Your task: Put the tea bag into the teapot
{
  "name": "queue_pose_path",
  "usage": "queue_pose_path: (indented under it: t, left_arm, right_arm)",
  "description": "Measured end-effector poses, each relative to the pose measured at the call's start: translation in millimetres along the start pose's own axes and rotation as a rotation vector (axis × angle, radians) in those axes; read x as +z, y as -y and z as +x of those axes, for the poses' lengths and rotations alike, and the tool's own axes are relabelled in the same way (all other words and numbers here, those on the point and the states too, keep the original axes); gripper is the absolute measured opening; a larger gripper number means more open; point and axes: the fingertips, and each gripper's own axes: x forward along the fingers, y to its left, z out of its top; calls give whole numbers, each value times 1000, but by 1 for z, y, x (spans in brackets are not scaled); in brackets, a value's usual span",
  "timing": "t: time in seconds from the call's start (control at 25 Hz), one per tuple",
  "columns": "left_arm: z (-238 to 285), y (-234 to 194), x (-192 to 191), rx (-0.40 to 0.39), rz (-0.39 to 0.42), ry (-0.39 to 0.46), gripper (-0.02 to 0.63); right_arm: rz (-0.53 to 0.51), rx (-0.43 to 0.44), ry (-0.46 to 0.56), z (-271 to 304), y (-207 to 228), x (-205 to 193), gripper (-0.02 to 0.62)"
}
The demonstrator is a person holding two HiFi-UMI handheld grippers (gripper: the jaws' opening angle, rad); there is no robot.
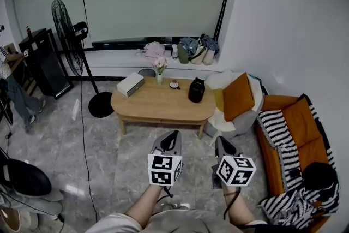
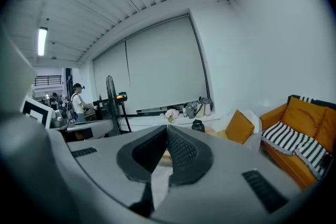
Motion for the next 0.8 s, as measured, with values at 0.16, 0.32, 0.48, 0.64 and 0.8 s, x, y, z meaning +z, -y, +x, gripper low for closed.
queue_pose_path:
  t: [0.16, 0.32, 0.48, 0.64, 0.8]
  left_arm:
    - [4, -9, -5, 11, -16, -8, 17]
    - [7, -17, -12, 5, -25, -26, 17]
    - [18, -22, -18, 4, -37, -39, 17]
    - [36, -26, -19, 8, -44, -48, 17]
    - [58, -28, -14, 14, -42, -41, 17]
  right_arm:
    - [21, -3, -16, 4, 0, -7, 34]
    - [43, -17, -34, 9, 1, -13, 34]
    - [56, -33, -39, 18, 10, -14, 34]
    - [59, -48, -44, 32, 23, -11, 34]
    - [60, -42, -44, 53, 34, -3, 34]
